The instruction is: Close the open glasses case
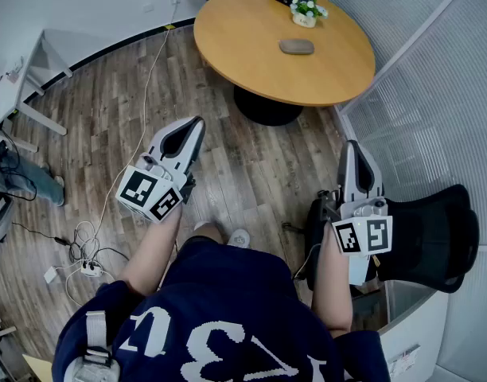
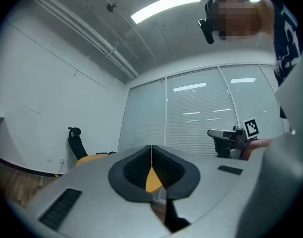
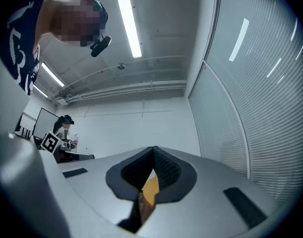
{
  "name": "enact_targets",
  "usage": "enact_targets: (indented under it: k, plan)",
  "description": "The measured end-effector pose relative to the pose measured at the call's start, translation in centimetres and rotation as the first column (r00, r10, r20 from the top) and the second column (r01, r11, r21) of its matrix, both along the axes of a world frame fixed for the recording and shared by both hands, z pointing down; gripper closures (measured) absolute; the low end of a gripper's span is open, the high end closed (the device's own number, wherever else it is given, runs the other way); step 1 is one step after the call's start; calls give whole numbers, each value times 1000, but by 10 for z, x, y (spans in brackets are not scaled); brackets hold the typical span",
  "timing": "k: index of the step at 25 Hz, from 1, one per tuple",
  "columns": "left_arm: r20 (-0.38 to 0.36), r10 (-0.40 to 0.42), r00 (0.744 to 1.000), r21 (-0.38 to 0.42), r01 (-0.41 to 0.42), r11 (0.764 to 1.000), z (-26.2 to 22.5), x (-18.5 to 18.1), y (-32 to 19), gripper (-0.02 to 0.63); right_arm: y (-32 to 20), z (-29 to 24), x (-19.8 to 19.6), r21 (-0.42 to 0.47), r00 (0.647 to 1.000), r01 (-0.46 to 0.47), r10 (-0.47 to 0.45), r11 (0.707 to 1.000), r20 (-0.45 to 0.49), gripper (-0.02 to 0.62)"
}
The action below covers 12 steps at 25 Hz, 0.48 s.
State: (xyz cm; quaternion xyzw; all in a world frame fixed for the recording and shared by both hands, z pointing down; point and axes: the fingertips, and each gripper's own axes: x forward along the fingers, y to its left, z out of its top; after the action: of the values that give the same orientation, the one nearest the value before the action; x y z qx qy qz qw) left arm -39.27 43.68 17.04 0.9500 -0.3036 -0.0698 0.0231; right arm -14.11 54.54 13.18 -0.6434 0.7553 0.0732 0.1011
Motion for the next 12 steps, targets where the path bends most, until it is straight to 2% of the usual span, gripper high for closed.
enact_targets:
  k: [5,12]
  plan:
    - [6,5,1000,15,-5,1000,0,6,5,591,9,1,8,5,1000,-11,11,1000,5,571]
    - [14,-5,1000,-5,5,1000,2,14,-7,591,1,7,14,12,999,-8,8,1000,43,571]
